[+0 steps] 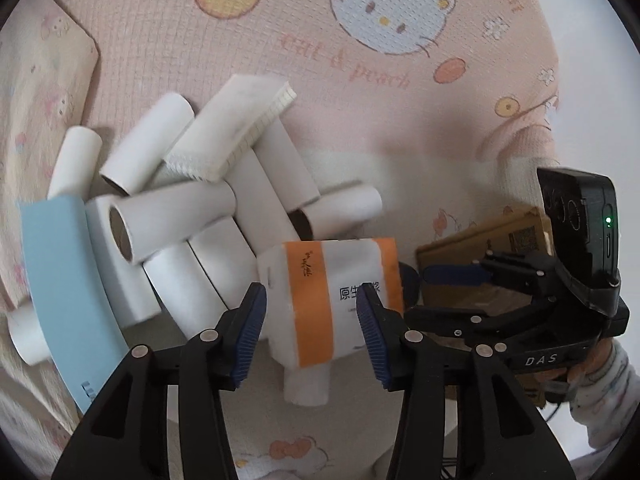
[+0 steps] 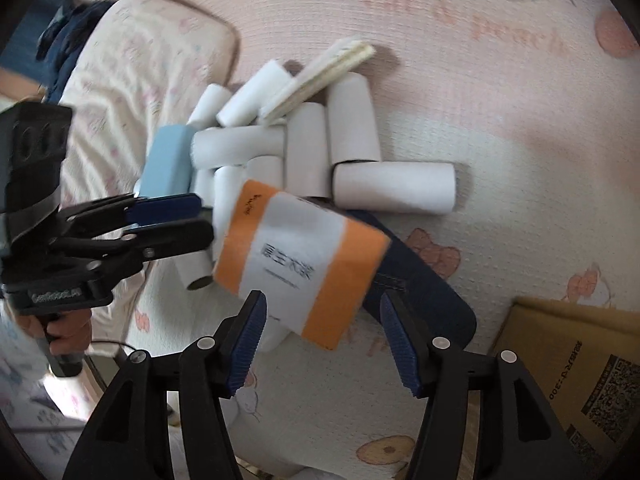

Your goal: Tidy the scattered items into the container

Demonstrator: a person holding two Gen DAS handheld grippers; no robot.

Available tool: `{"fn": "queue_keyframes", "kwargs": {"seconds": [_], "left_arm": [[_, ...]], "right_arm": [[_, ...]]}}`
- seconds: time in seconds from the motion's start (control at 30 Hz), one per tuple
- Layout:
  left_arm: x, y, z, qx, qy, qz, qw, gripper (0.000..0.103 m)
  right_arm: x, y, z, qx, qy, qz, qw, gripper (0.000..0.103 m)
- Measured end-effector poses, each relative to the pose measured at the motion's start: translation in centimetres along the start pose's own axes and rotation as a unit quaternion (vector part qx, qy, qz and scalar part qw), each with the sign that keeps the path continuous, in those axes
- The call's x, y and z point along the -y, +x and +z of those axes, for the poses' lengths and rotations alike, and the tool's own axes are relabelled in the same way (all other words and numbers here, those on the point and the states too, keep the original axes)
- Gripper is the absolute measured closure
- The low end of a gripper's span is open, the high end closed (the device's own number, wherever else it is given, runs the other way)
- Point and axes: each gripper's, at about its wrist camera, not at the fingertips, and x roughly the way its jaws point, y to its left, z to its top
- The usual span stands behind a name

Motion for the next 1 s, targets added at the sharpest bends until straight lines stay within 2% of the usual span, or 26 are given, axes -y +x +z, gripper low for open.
{"fn": "queue_keyframes", "kwargs": {"seconds": [0.13, 0.2, 0.3, 0.4, 0.47, 0.57, 0.8, 1.0], "left_arm": [[-0.5, 0.9, 0.3, -0.013, -0.035, -0.023, 0.999, 0.052], [-0.6, 1.4, 0.4, -0.016, -0.044, -0.023, 0.9986, 0.052], [-1.2, 1.8, 0.4, -0.012, -0.073, -0.008, 0.9972, 0.052], [-2.2, 2.4, 0.5, -0.02, -0.109, -0.026, 0.9935, 0.052], [-2.5, 2.8, 0.6, -0.029, -0.118, -0.034, 0.992, 0.052], [-2.5, 3.5, 0.4, -0.046, -0.113, -0.048, 0.9914, 0.056], [-2.4, 4.2, 0.1, -0.059, -0.113, -0.055, 0.9903, 0.056], [-1.9, 4.2, 0.3, -0.058, -0.104, -0.048, 0.9917, 0.056]], "right_arm": [[1.0, 0.4, 0.5, -0.001, 0.049, 0.014, 0.999, 0.046], [1.1, 0.5, 0.6, 0.0, 0.056, 0.019, 0.998, 0.046], [1.0, 0.9, 0.8, 0.0, 0.058, 0.01, 0.998, 0.046], [1.3, 1.4, 0.9, 0.005, 0.079, -0.008, 0.997, 0.046], [1.5, 1.9, 1.0, 0.002, 0.086, -0.004, 0.996, 0.046], [1.6, 2.6, 0.8, -0.008, 0.086, 0.002, 0.996, 0.046], [2.2, 4.3, 0.9, -0.03, 0.106, 0.05, 0.993, 0.046], [1.5, 4.4, 1.4, -0.026, 0.078, 0.042, 0.996, 0.046]]}}
